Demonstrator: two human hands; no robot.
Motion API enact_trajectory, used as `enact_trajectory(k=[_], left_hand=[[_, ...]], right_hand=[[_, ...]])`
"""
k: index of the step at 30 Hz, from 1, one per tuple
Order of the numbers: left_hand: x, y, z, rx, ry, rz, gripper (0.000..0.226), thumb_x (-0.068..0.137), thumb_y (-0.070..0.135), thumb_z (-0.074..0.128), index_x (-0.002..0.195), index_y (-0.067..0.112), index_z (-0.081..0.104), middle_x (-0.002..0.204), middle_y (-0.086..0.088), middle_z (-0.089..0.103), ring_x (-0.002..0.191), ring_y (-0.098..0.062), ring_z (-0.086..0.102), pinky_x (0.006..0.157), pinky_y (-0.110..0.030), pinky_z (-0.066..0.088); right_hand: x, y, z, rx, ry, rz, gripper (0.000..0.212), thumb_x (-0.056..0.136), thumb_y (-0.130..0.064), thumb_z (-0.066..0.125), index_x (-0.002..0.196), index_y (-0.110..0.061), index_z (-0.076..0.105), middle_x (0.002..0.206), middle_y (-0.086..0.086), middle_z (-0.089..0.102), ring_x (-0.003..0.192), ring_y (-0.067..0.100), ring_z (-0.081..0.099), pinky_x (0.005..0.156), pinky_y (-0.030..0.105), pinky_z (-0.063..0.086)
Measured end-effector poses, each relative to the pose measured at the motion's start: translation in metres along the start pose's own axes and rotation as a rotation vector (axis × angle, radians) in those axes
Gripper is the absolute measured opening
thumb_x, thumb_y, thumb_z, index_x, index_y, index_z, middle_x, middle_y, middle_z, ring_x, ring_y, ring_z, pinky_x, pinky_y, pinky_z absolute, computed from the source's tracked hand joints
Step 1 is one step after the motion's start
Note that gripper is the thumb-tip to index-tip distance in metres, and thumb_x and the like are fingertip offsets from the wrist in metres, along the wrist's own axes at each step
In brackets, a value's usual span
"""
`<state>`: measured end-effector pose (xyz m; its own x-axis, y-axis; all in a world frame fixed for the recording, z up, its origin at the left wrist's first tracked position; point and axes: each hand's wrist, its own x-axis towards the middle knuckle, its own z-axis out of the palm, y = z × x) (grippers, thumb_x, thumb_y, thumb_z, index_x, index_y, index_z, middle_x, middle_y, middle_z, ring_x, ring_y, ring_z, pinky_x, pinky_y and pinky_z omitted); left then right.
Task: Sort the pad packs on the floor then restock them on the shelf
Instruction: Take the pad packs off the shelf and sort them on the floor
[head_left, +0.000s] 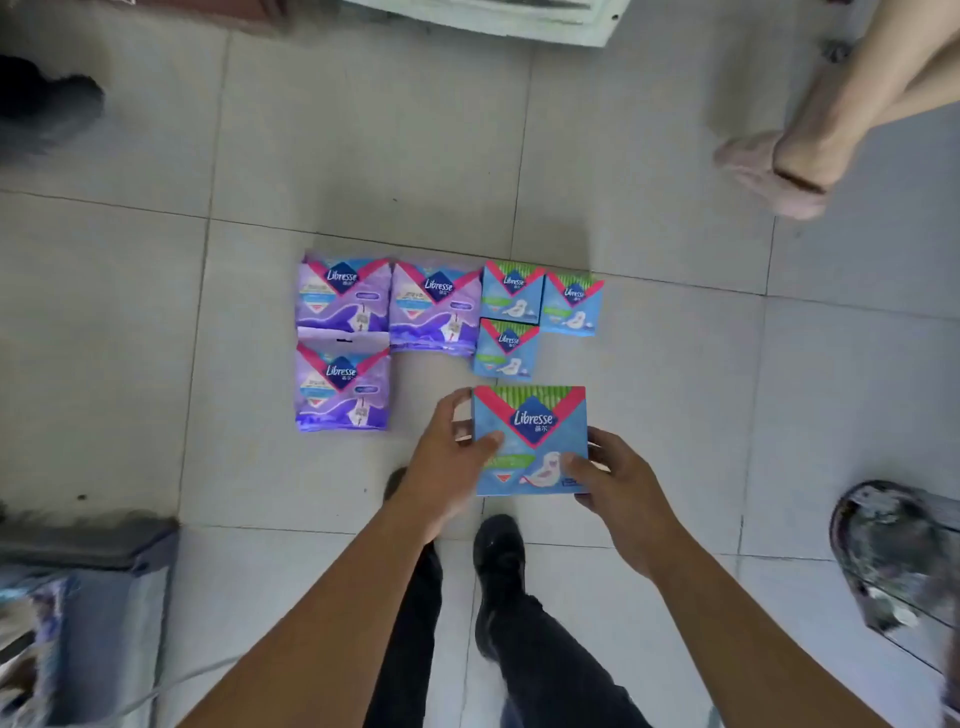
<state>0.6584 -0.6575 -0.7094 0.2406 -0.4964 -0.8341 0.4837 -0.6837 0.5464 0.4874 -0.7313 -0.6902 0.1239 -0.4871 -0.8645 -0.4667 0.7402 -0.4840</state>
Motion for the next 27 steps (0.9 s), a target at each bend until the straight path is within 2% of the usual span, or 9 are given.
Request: enact_trajectory(k=[3,6,8,11,13,16,20,24,27], left_hand=[[0.029,0.005,0.016,0.125,-0.025,0.014,0.049,0.092,0.014,0.064,0.134,0.027,0.044,0.108,0.001,0.067,0.097,-0.013,0.068,0.078,-0.032,0.058],[0.067,0.006,0.036,0.332,-0.037,0.039,0.050,0.093,0.021,0.062,0.137,0.029,0.041,0.115,0.000,0.064,0.103,-0.015,0.064,0.088,-0.039,0.055],[0.098,0.002,0.051,0.501,-0.019,0.052,0.048,0.094,0.026,0.060,0.138,0.025,0.040,0.119,0.000,0.059,0.106,-0.017,0.060,0.094,-0.037,0.050],[0.155,-0.013,0.072,0.757,0.076,0.081,0.040,0.094,0.025,0.055,0.134,0.020,0.047,0.124,-0.003,0.058,0.112,-0.020,0.057,0.097,-0.031,0.043],[0.173,-0.019,0.070,0.847,0.121,0.143,0.038,0.094,0.023,0.054,0.131,0.020,0.051,0.129,-0.005,0.058,0.118,-0.020,0.055,0.100,-0.030,0.040],[0.233,-0.052,0.087,1.021,0.135,0.190,0.040,0.093,0.020,0.053,0.134,0.020,0.051,0.134,-0.005,0.053,0.124,-0.021,0.048,0.103,-0.029,0.034],[0.283,-0.084,0.092,1.157,0.122,0.211,0.048,0.094,0.022,0.050,0.141,0.022,0.045,0.148,-0.004,0.040,0.135,-0.023,0.037,0.107,-0.037,0.037],[0.298,-0.106,0.091,1.244,0.096,0.170,0.055,0.094,0.023,0.050,0.147,0.027,0.035,0.158,-0.001,0.021,0.142,-0.022,0.024,0.108,-0.038,0.034],[0.299,-0.113,0.090,1.281,0.070,0.146,0.058,0.094,0.024,0.049,0.149,0.030,0.030,0.160,0.001,0.015,0.144,-0.021,0.021,0.106,-0.039,0.037]], right_hand=[[0.030,0.000,-0.015,0.007,0.037,0.014,0.030,0.091,-0.015,0.066,0.120,-0.019,0.058,0.111,-0.001,0.070,0.086,0.010,0.071,0.065,0.021,0.050],[0.066,0.002,-0.036,0.034,0.063,0.003,0.021,0.091,-0.009,0.066,0.107,-0.022,0.060,0.099,-0.005,0.073,0.085,0.010,0.071,0.070,0.023,0.052],[0.104,0.010,-0.051,0.049,0.101,0.010,0.020,0.091,-0.008,0.065,0.099,-0.025,0.060,0.095,-0.007,0.073,0.083,0.009,0.070,0.072,0.024,0.053],[0.181,0.035,-0.081,-0.003,0.188,0.039,0.022,0.090,-0.014,0.068,0.107,-0.022,0.057,0.110,0.003,0.069,0.088,0.015,0.068,0.067,0.026,0.051],[0.216,0.043,-0.088,-0.038,0.222,0.033,0.030,0.090,-0.017,0.069,0.116,-0.018,0.054,0.116,0.006,0.066,0.092,0.019,0.067,0.065,0.028,0.049],[0.298,0.074,-0.107,-0.077,0.266,0.041,0.035,0.090,-0.019,0.068,0.121,-0.015,0.052,0.118,0.008,0.065,0.100,0.024,0.066,0.075,0.035,0.053],[0.359,0.108,-0.105,-0.124,0.240,0.050,0.035,0.089,-0.021,0.069,0.120,-0.016,0.053,0.114,0.003,0.066,0.100,0.023,0.067,0.091,0.042,0.055],[0.385,0.124,-0.086,-0.166,0.222,0.018,0.028,0.090,-0.024,0.068,0.115,-0.019,0.057,0.108,-0.002,0.066,0.099,0.019,0.067,0.091,0.042,0.054],[0.390,0.126,-0.075,-0.187,0.246,-0.014,0.023,0.093,-0.025,0.063,0.115,-0.018,0.059,0.108,0.000,0.067,0.098,0.017,0.065,0.091,0.040,0.053]])
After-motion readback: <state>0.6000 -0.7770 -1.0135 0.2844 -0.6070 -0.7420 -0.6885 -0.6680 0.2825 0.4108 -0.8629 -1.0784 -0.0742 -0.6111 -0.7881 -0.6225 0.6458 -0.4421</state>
